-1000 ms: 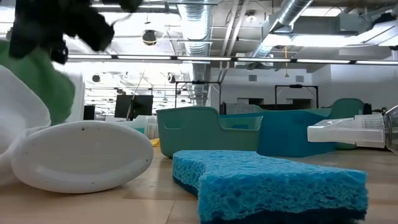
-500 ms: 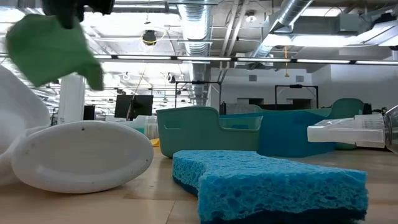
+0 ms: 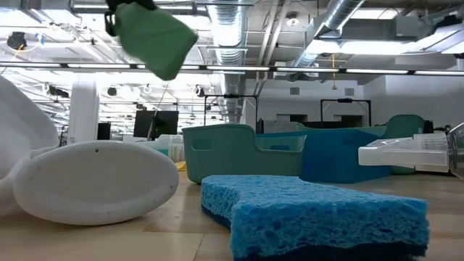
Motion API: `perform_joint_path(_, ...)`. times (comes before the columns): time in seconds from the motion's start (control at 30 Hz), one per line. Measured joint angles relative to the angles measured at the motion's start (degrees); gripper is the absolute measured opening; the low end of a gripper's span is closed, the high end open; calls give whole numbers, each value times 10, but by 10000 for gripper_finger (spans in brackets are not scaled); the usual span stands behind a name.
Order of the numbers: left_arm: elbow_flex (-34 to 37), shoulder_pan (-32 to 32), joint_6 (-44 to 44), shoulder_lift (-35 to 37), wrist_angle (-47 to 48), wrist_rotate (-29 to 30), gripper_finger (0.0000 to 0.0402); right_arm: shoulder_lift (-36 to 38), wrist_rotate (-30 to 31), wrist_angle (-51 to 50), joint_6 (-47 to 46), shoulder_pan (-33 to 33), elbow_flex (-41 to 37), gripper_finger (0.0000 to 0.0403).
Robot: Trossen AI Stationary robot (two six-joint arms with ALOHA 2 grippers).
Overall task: Pick & Place Kitchen Items
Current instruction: Put the green microfiber cloth into the top green bin
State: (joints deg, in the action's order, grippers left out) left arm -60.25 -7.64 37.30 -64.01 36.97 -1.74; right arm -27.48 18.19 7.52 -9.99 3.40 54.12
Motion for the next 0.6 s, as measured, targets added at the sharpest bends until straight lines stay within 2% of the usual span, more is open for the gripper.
perform_joint_path(0.17, 0, 0, 0, 0, -20, 3, 2, -42, -7, -5, -1, 0, 0, 260)
perform_joint_path(0.37, 0, 0, 0, 0, -41, 15, 2, -94, -51, 7, -13, 0, 0, 260)
perform_joint_path(0.6, 0, 19, -2, 0, -147, 22, 2, -132, -79, 49, -20, 1, 0, 260)
